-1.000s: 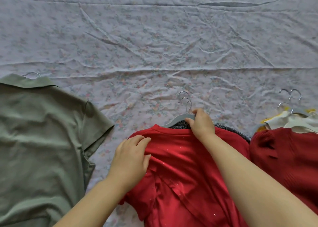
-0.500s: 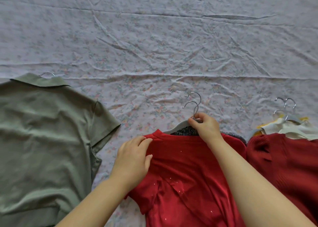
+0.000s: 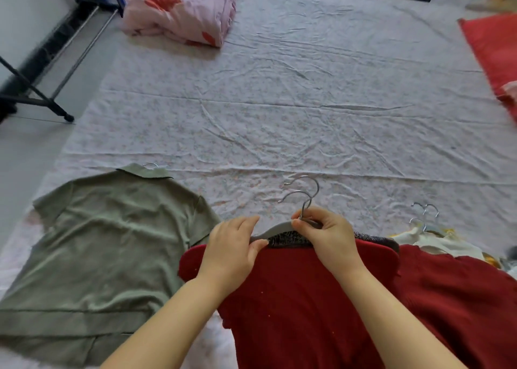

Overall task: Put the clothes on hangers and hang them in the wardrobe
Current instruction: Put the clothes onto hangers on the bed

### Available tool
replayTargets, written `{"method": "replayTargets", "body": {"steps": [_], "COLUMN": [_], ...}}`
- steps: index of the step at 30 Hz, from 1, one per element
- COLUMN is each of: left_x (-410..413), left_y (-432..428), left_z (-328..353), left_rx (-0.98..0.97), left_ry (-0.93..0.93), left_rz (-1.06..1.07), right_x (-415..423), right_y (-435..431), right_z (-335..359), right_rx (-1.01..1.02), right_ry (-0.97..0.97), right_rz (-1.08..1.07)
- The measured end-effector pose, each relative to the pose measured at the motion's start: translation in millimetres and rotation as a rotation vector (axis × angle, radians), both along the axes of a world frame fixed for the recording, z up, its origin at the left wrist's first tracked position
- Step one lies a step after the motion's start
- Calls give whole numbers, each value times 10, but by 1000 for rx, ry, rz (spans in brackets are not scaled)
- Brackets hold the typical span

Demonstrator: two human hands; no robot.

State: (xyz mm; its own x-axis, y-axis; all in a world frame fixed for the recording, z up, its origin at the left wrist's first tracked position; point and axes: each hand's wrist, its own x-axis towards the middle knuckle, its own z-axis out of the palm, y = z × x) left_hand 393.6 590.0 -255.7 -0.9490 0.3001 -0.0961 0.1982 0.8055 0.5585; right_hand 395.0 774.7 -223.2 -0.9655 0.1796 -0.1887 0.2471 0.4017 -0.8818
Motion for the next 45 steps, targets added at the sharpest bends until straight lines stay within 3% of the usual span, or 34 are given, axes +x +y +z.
{"method": "replayTargets", "body": {"steps": [9,15,27,36,45], "left_x": [343,702,1618,1588,736], "left_y": [-760,-1416,-3732,-4549,-4547], "left_z": [945,1357,2068,2279,1445], "left_rx": [-6,158,237,152,117], "left_ry": [247,367,527,584,327], "left_rz": [123,180,221,239,252], "right_x": [315,673,1601,1525,653], "right_y": [-701,-1362,-3630,-4367,-4379], "right_z": [1117,1562,2190,2267,1428], "right_rx": [-102,-63,70,-41,-104], "right_ry": [193,312,480,447,240], "right_rz": [57,63,141,146,111]}}
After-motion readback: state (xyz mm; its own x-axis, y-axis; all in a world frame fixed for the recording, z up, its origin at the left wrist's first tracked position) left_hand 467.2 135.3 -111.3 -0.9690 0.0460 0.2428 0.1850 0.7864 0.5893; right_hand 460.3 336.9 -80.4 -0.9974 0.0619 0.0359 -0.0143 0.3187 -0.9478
